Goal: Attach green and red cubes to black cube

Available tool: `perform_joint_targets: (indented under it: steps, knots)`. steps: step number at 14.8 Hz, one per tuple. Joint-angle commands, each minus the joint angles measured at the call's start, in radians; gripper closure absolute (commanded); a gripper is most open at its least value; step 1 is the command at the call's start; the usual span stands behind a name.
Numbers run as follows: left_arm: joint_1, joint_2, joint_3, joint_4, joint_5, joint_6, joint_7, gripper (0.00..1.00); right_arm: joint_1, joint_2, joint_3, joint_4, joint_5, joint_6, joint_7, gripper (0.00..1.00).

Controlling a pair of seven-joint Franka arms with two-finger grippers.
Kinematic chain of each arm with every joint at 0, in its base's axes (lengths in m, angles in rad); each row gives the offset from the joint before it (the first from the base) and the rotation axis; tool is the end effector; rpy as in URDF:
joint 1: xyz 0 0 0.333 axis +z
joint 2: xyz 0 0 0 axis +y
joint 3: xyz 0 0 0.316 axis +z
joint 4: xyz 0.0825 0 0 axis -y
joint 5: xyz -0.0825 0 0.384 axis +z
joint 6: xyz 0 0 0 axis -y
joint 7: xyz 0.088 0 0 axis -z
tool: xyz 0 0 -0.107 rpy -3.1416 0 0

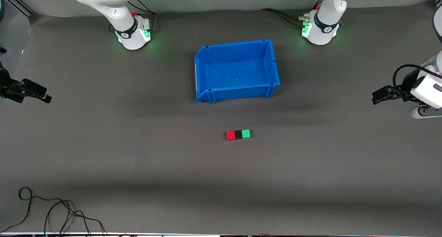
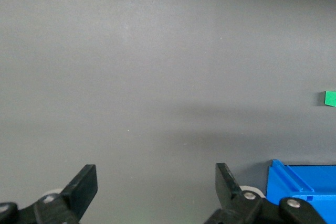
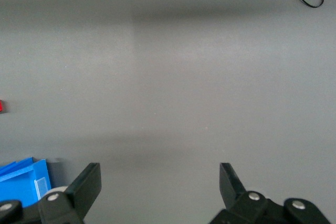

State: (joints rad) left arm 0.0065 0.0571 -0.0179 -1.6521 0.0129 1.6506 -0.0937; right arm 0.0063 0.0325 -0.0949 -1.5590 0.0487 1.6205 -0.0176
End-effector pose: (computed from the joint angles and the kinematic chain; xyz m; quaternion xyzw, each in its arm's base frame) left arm 0.5737 -0.0050 0.5606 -0.9987 -0.0404 0.0289 0.0074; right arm 0.5677 -0.0445 0.6165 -0.9990 0.0363 -0.0158 0.0220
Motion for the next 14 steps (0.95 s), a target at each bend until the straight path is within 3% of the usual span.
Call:
perform_joint_targets:
  steps: [1, 7, 14]
  knots:
    - [-0.019, 0.021, 0.016, 0.037, 0.012, -0.035, 0.055, 0.0, 0.0, -0.006, 0.003, -0.004, -0.013, -0.017, -0.021, 0.0]
    - [0.006, 0.027, 0.03, 0.032, 0.009, -0.034, 0.114, 0.0, 0.003, -0.006, 0.011, -0.007, -0.018, -0.019, -0.139, 0.0]
    - [-0.016, 0.029, 0.023, 0.031, 0.007, -0.034, 0.1, 0.0, 0.003, -0.008, 0.011, -0.009, -0.018, -0.019, -0.133, 0.0]
